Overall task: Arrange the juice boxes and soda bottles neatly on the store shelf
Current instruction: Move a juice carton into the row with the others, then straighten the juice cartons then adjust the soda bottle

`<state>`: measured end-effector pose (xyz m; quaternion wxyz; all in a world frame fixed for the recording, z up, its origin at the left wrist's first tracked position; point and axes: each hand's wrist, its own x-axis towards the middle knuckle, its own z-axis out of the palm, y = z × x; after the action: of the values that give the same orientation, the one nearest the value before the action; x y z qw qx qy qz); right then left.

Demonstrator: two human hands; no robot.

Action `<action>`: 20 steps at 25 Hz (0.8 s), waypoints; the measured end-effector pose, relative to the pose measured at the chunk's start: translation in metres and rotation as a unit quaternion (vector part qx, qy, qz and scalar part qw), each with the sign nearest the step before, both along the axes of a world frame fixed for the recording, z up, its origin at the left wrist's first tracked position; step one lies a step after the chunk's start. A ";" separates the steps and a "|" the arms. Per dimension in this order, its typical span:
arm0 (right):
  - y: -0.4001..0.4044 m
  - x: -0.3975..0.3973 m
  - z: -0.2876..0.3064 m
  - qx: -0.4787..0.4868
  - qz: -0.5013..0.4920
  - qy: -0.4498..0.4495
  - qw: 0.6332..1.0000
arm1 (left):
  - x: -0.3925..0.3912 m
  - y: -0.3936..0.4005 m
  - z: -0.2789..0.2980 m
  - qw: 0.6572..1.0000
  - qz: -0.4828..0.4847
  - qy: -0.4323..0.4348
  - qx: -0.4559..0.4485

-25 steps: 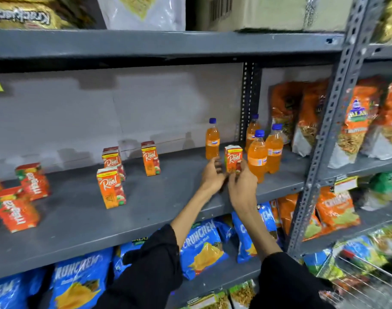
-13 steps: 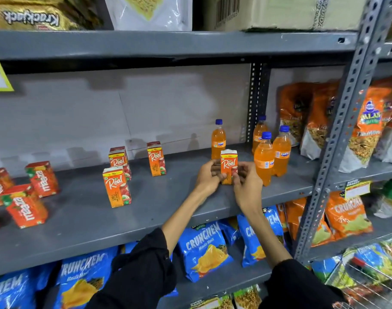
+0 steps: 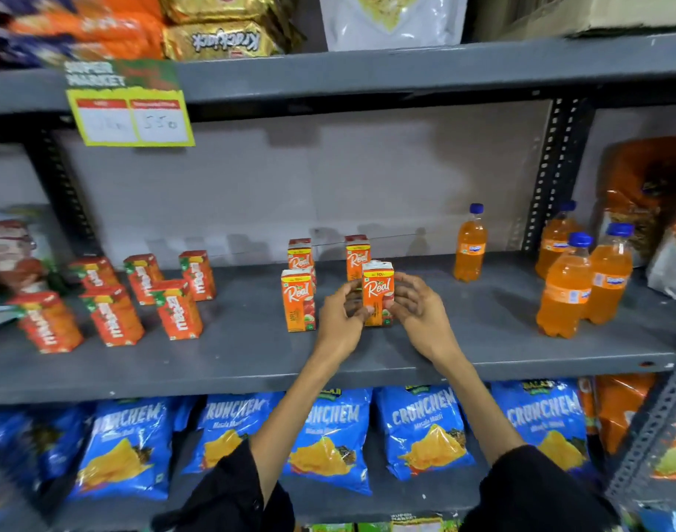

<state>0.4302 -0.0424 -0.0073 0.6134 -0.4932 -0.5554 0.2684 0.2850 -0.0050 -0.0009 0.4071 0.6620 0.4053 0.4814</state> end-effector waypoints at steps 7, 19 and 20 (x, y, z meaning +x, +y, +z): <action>0.007 -0.017 -0.006 -0.030 0.006 -0.032 0.999 | -0.014 -0.004 -0.008 0.999 0.029 0.020 -0.018; 0.004 -0.018 -0.005 -0.053 0.000 -0.048 0.997 | -0.014 -0.005 -0.007 0.998 0.030 0.048 -0.022; 0.001 -0.018 -0.005 -0.051 0.000 -0.048 0.998 | -0.015 -0.010 -0.006 0.999 0.027 0.038 -0.026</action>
<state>0.4124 -0.0411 -0.0125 0.5602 -0.5358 -0.5700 0.2722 0.2703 -0.0147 -0.0067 0.3954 0.6577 0.4507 0.4560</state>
